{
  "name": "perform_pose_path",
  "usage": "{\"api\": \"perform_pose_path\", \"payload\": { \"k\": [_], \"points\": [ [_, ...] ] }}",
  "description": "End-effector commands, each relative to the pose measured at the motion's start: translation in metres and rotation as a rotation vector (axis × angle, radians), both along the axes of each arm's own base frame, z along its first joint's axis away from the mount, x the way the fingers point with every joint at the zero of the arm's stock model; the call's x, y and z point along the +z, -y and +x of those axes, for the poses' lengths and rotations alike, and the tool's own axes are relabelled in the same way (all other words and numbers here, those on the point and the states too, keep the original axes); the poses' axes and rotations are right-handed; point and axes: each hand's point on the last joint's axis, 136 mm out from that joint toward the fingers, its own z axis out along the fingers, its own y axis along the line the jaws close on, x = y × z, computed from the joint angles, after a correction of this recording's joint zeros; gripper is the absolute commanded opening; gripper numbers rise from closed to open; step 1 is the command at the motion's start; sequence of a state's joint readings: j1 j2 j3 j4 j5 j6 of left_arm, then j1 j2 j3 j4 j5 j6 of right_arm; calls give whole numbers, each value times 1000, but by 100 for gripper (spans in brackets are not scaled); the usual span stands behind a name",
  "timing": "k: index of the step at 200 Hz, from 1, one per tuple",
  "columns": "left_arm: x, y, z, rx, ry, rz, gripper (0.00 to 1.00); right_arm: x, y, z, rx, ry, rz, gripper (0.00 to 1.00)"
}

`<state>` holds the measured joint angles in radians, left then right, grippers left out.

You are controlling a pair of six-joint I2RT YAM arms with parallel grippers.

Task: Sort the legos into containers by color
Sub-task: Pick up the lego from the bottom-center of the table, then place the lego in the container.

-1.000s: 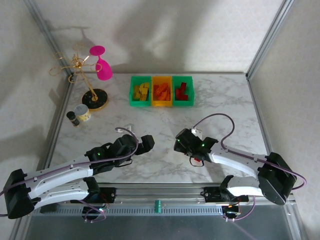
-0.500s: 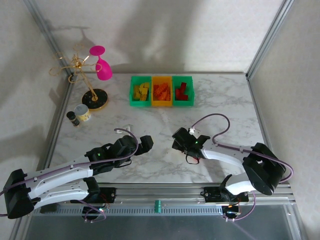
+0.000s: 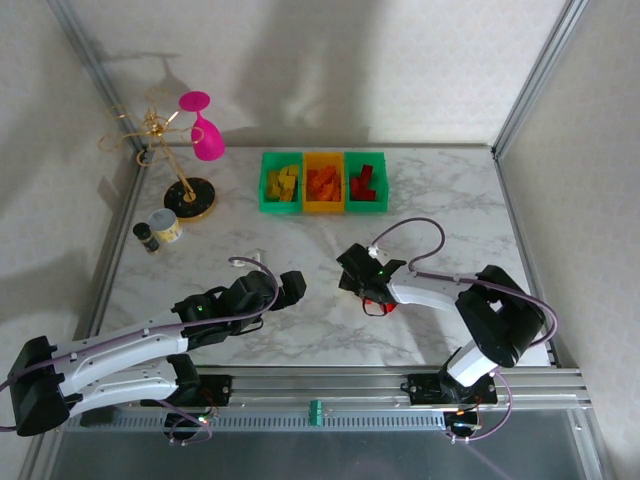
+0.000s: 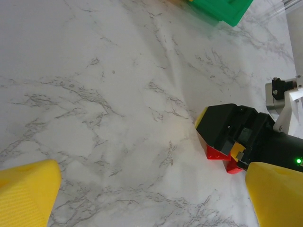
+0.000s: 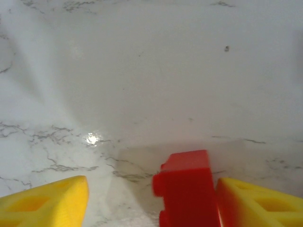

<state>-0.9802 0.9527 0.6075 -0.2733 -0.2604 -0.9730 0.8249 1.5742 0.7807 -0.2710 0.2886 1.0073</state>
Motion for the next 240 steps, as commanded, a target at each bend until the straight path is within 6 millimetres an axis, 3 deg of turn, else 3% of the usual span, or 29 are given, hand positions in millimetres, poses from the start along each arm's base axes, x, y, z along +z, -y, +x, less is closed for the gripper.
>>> {"api": "perform_pose_path", "payload": {
  "k": [1,69,98,126,166,189,240],
  "points": [
    [2,-7,1,29,8,24,100,1,-1,3,23,4,-18,64],
    [5,-6,2,32,17,16,100,0,12,-6,52,-1,-63,37],
    [8,-4,4,31,24,4,100,12,8,1,71,41,-52,26],
    [14,-5,8,37,43,13,100,34,-1,19,96,98,-6,23],
    [25,-14,22,70,71,13,100,86,-1,75,87,255,13,22],
    [32,-16,35,85,82,7,100,113,8,122,55,346,17,22],
    [40,-19,64,102,87,28,100,135,8,216,55,459,-29,22]
  ]
}}
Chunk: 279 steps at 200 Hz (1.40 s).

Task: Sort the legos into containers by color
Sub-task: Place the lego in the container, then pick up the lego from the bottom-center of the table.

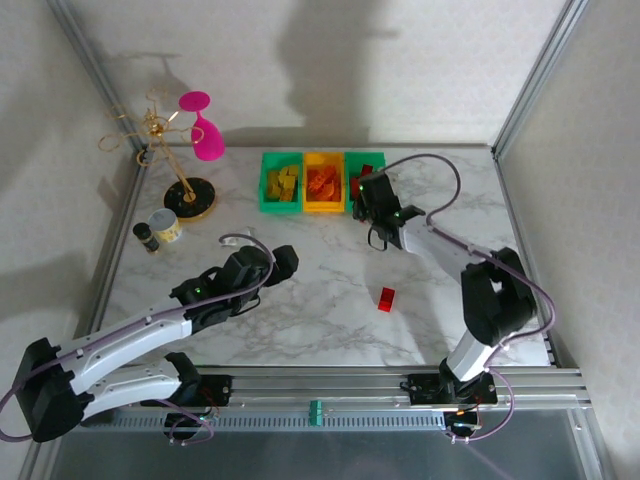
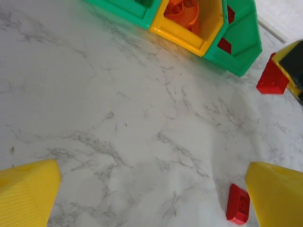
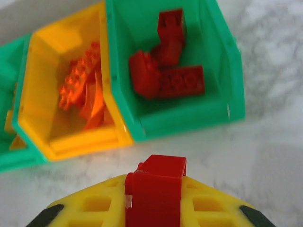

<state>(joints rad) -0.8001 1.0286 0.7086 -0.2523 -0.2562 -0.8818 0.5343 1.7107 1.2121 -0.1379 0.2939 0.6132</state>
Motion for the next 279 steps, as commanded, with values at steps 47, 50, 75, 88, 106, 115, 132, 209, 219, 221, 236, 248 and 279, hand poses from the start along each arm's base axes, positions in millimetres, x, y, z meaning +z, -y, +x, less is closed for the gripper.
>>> {"api": "perform_pose_path", "payload": {
  "k": [47,50,75,88,106,115,132,209,219,221,236,248,279],
  "points": [
    [18,6,32,-21,30,10,100,-3,17,111,-14,81,-83,23],
    [19,6,32,-19,30,11,100,-3,17,115,-10,83,-83,23],
    [20,7,38,-20,28,9,100,-14,19,141,-5,81,-125,32],
    [20,10,39,-29,26,6,100,-15,17,149,13,64,-124,39],
    [23,9,39,-28,27,6,100,-3,17,148,15,83,-121,43],
    [24,8,38,-26,29,5,100,5,17,143,23,99,-107,47],
    [25,7,37,-23,31,-3,100,26,16,131,45,135,-77,53],
    [15,17,14,-86,7,-47,100,31,19,32,102,62,-49,66],
    [13,19,9,-99,2,-46,100,23,22,18,105,31,-54,67],
    [13,20,8,-100,2,-46,100,21,23,15,103,23,-54,68],
    [10,22,0,-115,-3,-38,100,11,24,-7,112,-25,-64,70],
    [7,22,-6,-121,-3,-31,100,3,26,-26,109,-52,-77,71],
    [-6,30,-25,-158,-15,-48,100,-20,29,-80,113,-143,-72,75]
  ]
}}
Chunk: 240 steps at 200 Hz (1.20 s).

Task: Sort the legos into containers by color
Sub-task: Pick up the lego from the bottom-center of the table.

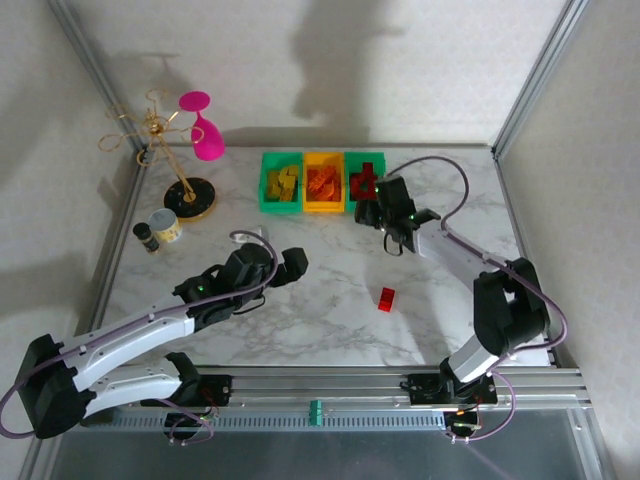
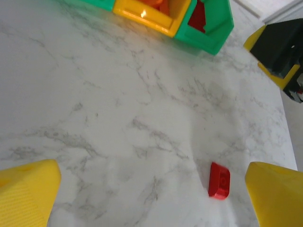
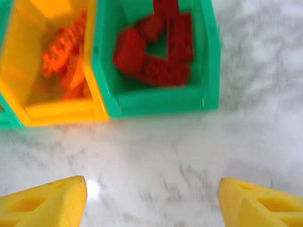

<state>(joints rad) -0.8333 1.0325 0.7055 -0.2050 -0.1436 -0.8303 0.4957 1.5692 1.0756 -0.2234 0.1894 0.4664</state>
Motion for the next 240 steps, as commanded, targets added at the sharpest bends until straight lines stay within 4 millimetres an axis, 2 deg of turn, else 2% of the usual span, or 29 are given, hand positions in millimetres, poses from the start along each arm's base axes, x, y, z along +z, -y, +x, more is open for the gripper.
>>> {"api": "perform_pose_path", "payload": {
  "k": [1,29,60,90,103,125,147,193,213,240],
  "points": [
    [-9,1,-13,-7,-12,-11,100,-8,6,-39,-27,-65,5,75],
    [-14,6,-27,-23,-18,-28,100,-36,24,-89,-53,-170,-39,78],
    [-17,17,-42,-45,-9,-76,100,-57,44,-138,-108,-267,-78,81],
    [-24,25,-53,-60,-14,-71,100,-72,46,-175,-136,-319,-67,85],
    [-23,29,-56,-68,-4,-71,100,-80,49,-185,-160,-335,-68,87],
    [-20,36,-57,-92,14,-73,100,-94,45,-188,-159,-350,-54,87],
    [-16,40,-56,-100,31,-71,100,-92,29,-182,-110,-310,-52,85],
    [-19,42,-55,-97,29,-63,100,-103,30,-172,-123,-305,-143,74],
    [-20,41,-56,-99,33,-56,100,-104,37,-169,-139,-286,-188,69],
    [-18,39,-54,-95,44,-54,100,-107,33,-165,-113,-276,-194,63]
  ]
}}
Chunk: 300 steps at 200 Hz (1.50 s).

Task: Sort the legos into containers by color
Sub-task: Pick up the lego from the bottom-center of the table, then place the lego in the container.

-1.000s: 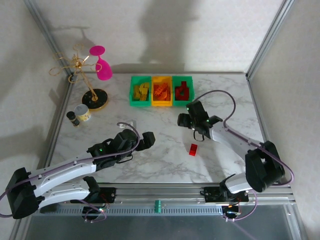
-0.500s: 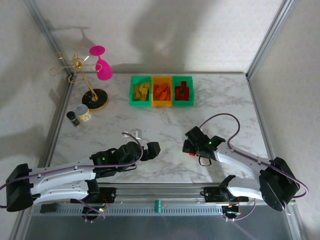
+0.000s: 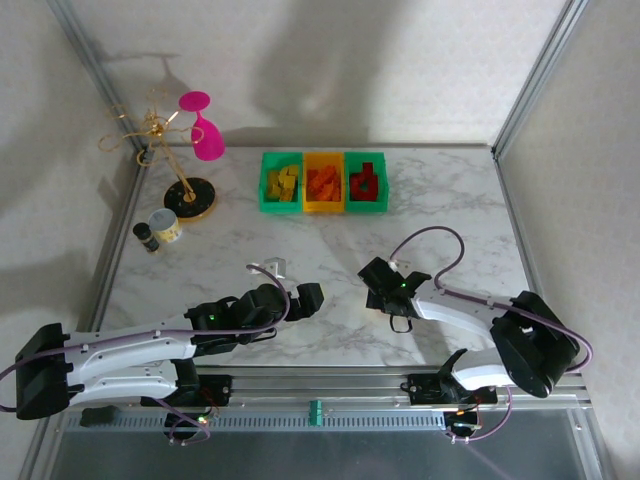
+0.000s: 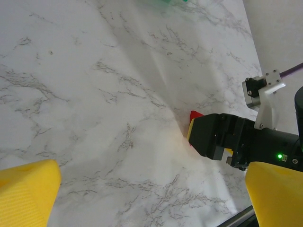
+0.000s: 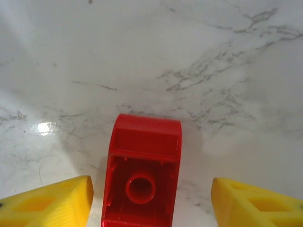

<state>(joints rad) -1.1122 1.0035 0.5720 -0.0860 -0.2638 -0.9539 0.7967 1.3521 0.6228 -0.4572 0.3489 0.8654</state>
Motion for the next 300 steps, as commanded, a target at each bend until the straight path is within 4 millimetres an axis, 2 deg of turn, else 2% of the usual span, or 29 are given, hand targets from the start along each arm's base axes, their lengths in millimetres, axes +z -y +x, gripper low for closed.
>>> {"api": "perform_pose_path", "payload": {
  "k": [1,27,79,94,119,150,192,201,227,258,300],
  "points": [
    [5,-3,3,20,36,6,100,6,-4,12,15,50,-25,62],
    [7,-3,3,23,36,6,100,1,-5,13,28,37,-44,57],
    [5,-5,4,32,33,11,100,3,-11,12,55,44,-8,41],
    [6,-7,5,41,36,25,100,10,-15,14,70,57,12,35],
    [11,-9,6,47,51,34,100,22,-17,18,80,83,21,33],
    [21,-12,10,60,77,37,100,56,-23,35,95,168,44,33],
    [51,-18,28,89,128,8,100,106,-34,86,101,308,104,34],
    [56,-20,34,99,139,17,100,116,-28,104,70,343,109,34],
    [68,-27,52,124,156,18,100,133,-36,149,61,418,135,34],
    [68,-37,76,164,139,29,100,139,-42,206,58,461,121,34],
    [66,-47,106,206,130,30,100,126,-47,280,64,461,76,34]
  ]
}}
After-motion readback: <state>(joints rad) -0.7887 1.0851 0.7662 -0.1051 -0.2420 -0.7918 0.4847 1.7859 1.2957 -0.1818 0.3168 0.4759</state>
